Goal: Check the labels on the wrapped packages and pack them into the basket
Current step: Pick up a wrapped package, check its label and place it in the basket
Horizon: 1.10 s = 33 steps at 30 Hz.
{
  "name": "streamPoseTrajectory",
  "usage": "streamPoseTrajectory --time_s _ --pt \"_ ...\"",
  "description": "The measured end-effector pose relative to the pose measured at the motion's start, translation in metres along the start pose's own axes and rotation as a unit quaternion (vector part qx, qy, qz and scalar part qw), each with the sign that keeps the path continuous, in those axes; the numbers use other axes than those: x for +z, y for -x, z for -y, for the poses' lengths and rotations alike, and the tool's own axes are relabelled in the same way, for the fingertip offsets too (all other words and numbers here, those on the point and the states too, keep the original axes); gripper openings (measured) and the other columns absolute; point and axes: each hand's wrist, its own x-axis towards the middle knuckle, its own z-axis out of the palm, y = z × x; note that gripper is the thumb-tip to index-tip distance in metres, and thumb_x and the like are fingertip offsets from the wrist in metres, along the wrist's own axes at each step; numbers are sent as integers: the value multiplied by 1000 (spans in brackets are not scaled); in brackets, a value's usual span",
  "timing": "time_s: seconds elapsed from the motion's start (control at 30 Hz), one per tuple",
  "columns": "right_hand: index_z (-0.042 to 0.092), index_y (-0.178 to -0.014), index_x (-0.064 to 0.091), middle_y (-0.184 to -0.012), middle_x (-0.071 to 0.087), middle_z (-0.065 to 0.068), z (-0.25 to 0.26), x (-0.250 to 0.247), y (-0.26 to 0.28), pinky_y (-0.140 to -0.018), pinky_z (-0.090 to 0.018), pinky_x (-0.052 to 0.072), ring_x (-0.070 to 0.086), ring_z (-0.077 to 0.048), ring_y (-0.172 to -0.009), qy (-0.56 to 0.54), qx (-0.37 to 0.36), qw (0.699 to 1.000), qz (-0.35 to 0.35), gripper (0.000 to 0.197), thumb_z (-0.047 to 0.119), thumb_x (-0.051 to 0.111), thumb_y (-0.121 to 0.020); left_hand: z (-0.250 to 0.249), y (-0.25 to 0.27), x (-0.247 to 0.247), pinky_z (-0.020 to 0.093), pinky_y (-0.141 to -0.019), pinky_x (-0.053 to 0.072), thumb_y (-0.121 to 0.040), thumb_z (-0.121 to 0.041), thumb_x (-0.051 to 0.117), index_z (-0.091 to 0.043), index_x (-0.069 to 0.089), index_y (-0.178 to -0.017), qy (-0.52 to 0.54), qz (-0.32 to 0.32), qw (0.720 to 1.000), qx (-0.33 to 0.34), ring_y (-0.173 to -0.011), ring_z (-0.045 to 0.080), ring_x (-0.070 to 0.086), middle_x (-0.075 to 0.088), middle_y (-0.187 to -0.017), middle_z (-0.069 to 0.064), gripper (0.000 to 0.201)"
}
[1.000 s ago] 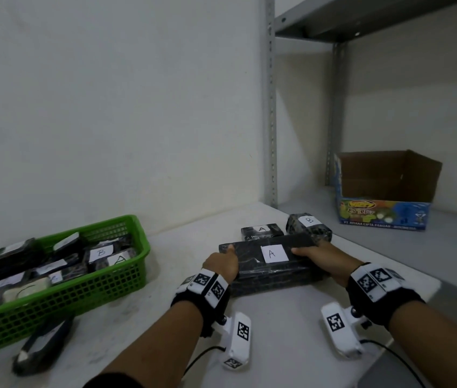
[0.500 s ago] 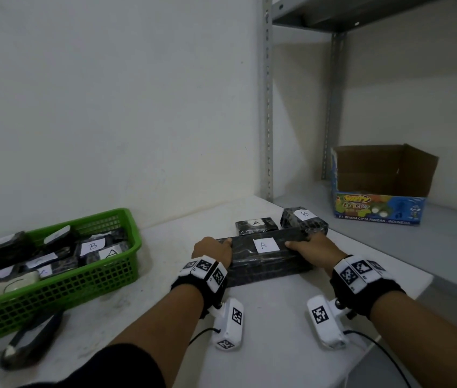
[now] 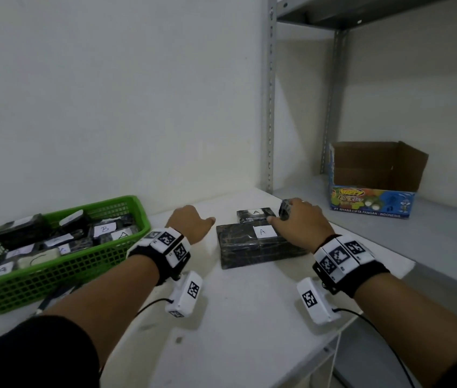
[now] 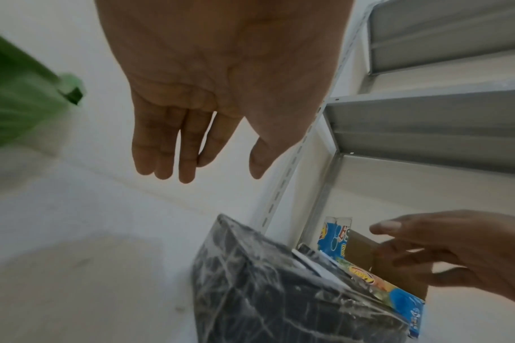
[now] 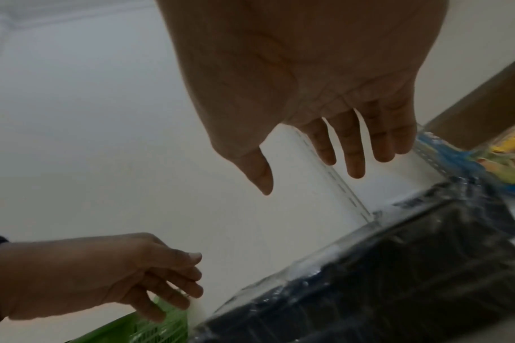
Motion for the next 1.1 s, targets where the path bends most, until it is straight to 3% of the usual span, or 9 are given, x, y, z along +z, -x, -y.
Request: streamPoseTrajectory --time_s 0.07,0.13,0.2,0.23,0.37,0.5,0.6,0.83,1.1 --pt "14 -146 49 -143 59 -14 20 -3 10 -105 -46 46 52 -36 -133 4 -28 999 16 80 67 61 -88 13 11 -17 32 -73 45 -96 -55 51 -5 56 -73 -16 -15 1000 13 -90 31 61 67 -93 15 55" --pt "14 -158 36 -154 51 -13 41 -3 21 -113 -46 42 46 -35 -143 8 -57 998 40 91 70 59 -90 29 25 -35 34 -91 49 -97 -56 49 -3 66 -106 -34 -31 999 28 -114 30 60 67 -120 13 56" --pt "16 -163 27 -160 45 -11 64 -1 34 -117 -48 40 41 -34 -147 5 -84 994 62 97 72 58 -90 49 44 -53 36 -110 41 -98 -56 49 -5 54 -139 -47 -40 997 35 -135 28 49 55 -143 10 65" --pt "17 -163 24 -162 42 -11 75 3 41 -118 -49 38 39 -34 -148 -1 -96 992 77 99 73 57 -89 62 53 -60 36 -112 40 -97 -56 49 -6 49 -144 -53 -38 997 33 -137 28 47 53 -147 10 68" --pt "18 -166 19 -167 34 -9 122 21 67 -123 -47 32 32 -32 -153 1 -163 980 112 104 75 58 -88 116 90 -86 35 -96 52 -92 -55 57 -13 62 -128 -51 -50 997 29 -112 26 63 67 -125 8 55" --pt "18 -166 18 -170 28 -4 167 45 95 -125 -44 30 25 -27 -157 -5 -234 962 142 101 70 60 -90 166 125 -102 33 -92 50 -92 -56 59 -15 55 -134 -93 -42 995 -1 -116 26 59 60 -133 8 59" --pt "20 -162 28 -164 39 -4 197 68 114 -121 -44 36 34 -26 -151 -17 -287 944 162 93 65 65 -89 199 143 -104 36 -98 50 -90 -60 59 -17 49 -142 -110 -41 993 -22 -121 26 57 56 -136 8 68" --pt "17 -165 22 -170 26 -6 263 112 144 -124 -41 29 25 -27 -156 49 -364 899 240 93 46 70 -92 241 159 -93 36 -85 56 -81 -64 63 -21 60 -119 -101 -11 993 -57 -99 20 63 63 -115 1 57" --pt "14 -138 62 -138 65 -12 313 152 141 -99 -37 52 61 -32 -126 73 -361 871 324 48 4 68 -91 246 144 -70 35 -71 55 -85 -43 67 -6 66 -91 -54 45 993 -97 -90 29 70 71 -92 11 38"
